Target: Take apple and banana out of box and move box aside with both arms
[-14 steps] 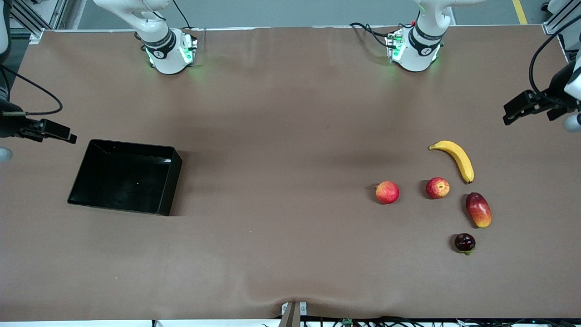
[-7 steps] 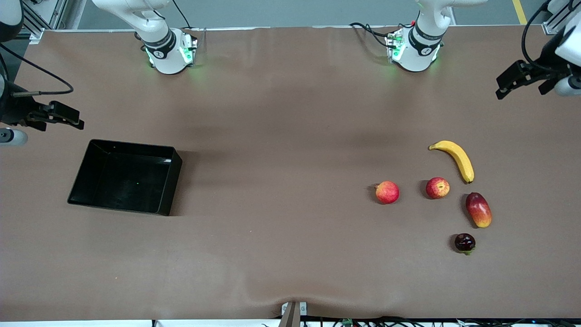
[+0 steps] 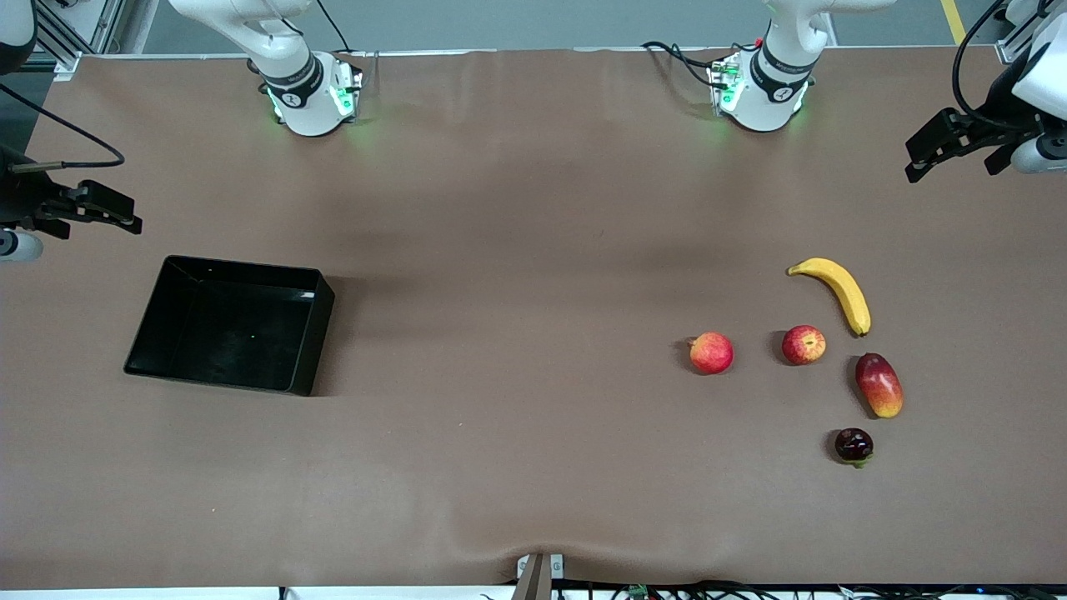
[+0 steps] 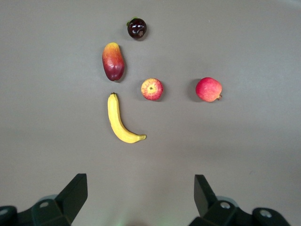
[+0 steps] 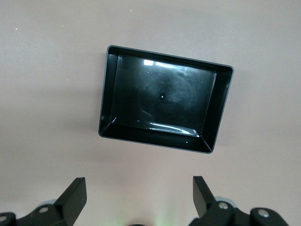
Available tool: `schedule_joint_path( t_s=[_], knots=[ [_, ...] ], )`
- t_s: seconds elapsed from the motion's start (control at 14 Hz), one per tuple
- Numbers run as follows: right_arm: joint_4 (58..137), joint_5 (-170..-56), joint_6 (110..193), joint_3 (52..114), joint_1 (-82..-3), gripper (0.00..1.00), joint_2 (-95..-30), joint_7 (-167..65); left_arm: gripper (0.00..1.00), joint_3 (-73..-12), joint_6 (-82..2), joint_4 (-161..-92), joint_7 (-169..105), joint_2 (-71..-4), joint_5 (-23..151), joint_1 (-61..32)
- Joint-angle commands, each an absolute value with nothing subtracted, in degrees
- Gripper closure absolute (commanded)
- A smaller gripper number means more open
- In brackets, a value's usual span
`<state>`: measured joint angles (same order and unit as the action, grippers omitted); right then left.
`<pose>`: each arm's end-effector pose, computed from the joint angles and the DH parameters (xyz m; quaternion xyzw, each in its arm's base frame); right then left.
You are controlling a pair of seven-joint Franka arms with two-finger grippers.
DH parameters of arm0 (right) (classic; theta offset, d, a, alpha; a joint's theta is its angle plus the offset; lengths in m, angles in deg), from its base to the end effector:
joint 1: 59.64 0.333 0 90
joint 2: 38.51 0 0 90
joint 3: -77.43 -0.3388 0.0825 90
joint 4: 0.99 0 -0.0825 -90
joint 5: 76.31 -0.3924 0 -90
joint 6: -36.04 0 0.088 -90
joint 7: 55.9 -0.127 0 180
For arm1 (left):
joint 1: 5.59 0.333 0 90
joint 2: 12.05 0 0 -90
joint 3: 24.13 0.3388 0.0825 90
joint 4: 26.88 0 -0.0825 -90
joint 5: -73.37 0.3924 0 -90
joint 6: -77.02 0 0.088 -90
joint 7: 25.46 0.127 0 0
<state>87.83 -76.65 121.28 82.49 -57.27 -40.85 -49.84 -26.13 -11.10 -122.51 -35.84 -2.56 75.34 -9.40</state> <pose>0.5641 -0.0247 0.6074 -0.9982 -0.0294 0.0513 0.0051 0.5015 -0.0482 0.6657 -0.9988 -0.0409 -0.0199 0.0174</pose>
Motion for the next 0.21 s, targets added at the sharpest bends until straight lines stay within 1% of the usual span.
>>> schedule_joint_path(
  t_s=[0.0,0.14],
  knots=[
    [88.0,-75.5,120.9,82.4,-57.5,0.0,-40.3,-49.5,0.0,-26.1,-9.6,-120.5,-37.6,-3.4,74.0,-9.5],
    [88.0,-75.5,120.9,82.4,-57.7,0.0,-40.4,-49.5,0.0,-26.1,-9.2,-120.7,-37.7,-4.0,74.0,-10.0]
  ],
)
